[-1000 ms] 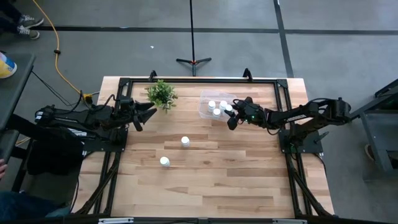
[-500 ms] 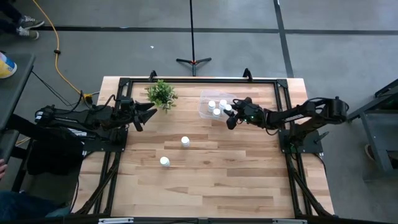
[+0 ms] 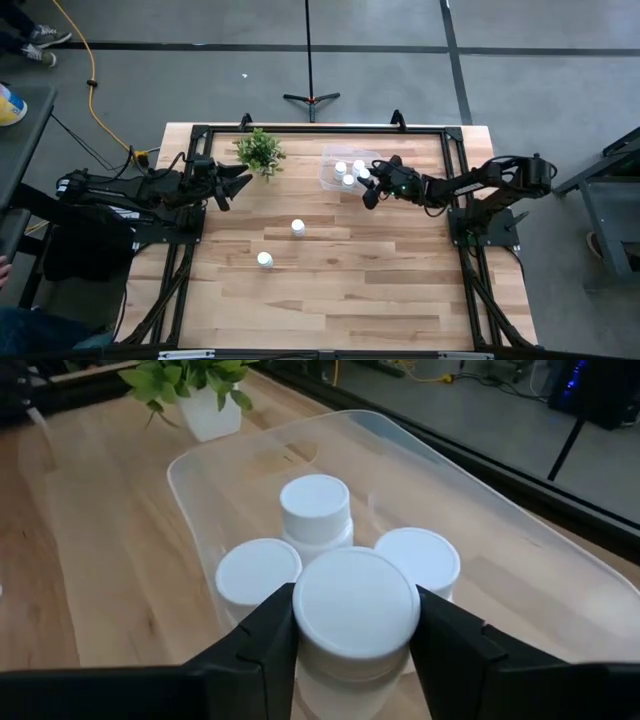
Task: Pick and place pill bottles into a basket
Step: Put the white pill bottle into the transparent container
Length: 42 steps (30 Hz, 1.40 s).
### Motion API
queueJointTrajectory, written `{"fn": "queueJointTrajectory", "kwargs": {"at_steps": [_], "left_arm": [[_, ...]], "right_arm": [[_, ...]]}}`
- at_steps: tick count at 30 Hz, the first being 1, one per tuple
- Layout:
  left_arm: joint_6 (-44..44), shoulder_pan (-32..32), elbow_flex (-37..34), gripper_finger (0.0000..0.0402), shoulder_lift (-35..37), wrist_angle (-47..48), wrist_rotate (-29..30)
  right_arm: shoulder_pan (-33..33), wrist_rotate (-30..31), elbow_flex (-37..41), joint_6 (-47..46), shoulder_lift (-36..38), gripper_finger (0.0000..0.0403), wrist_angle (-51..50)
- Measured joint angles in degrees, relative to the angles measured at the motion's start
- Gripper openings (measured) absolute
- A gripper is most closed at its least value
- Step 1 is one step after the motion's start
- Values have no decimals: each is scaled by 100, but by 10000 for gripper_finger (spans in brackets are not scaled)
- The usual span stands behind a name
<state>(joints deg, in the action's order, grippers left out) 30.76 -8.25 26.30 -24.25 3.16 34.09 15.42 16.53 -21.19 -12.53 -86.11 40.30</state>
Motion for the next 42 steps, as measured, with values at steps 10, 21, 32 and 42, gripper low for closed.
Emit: {"fn": "queueJointTrajectory", "kwargs": {"at_steps": [10, 21, 32, 42], "left_arm": [[103, 0, 0, 260, 0, 0, 0], [105, 0, 0, 260, 0, 0, 0], [105, 0, 0, 260, -2, 0, 0], [105, 0, 0, 260, -2, 2, 0]], "right_arm": [[74, -117, -25, 117, -2, 154, -81], [76, -110, -9, 82, 54, 155, -59], [203, -176, -9, 235, 409, 157, -346], [297, -561, -13, 251, 415, 171, -443]]}}
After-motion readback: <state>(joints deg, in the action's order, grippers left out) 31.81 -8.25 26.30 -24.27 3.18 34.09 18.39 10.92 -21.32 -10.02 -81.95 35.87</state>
